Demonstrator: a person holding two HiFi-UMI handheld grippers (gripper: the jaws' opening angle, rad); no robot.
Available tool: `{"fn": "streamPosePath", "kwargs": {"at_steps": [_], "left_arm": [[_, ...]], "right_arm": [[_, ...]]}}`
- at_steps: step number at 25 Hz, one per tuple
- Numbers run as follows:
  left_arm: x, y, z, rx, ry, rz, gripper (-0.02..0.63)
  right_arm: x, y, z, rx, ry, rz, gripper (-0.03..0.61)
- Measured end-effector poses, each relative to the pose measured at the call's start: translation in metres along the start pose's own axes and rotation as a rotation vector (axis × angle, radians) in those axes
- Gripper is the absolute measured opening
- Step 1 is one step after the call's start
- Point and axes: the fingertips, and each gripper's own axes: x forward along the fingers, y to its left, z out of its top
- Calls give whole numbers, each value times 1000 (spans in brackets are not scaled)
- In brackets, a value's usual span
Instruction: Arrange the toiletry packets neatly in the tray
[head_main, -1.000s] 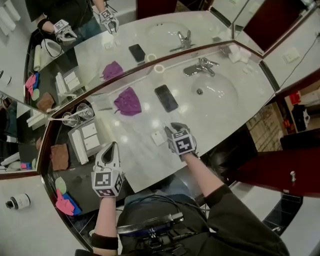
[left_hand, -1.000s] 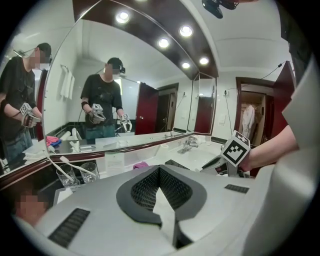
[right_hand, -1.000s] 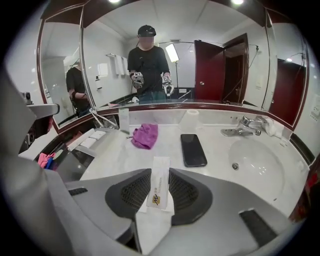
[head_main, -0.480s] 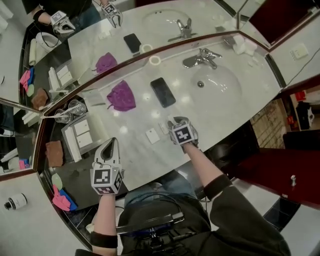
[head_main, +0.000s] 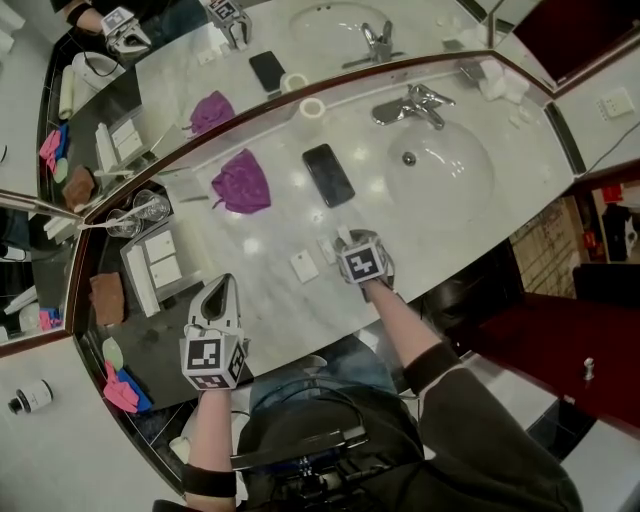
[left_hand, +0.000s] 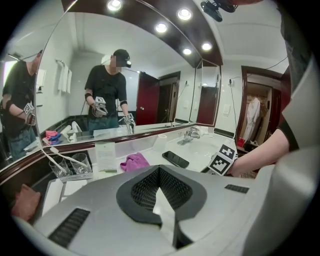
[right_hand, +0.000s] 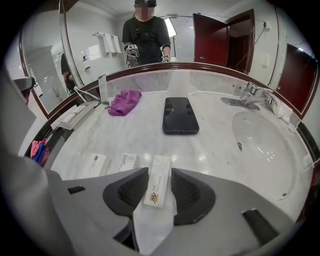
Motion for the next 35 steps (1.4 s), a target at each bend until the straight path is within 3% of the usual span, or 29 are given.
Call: {"fn": "streamPosePath", "kwargs": {"at_steps": [3, 13, 19, 26, 35], "left_arm": [[3, -3, -1, 0, -2, -4, 0], [0, -3, 8, 4, -25, -22, 0], [-18, 13, 18, -7, -67, -15, 0], [-51, 41, 26, -2, -112, 14, 0], [-106, 106, 13, -30, -132, 101, 0]], "right_arm": [[-1, -3, 0, 8, -9, 0, 189], [-28, 2, 15, 40, -73, 11, 181], [-71, 26, 56, 10, -216, -3, 27], [-110, 87, 106, -80, -372, 68, 17], [-137, 218, 153, -186, -477, 266, 17]]}}
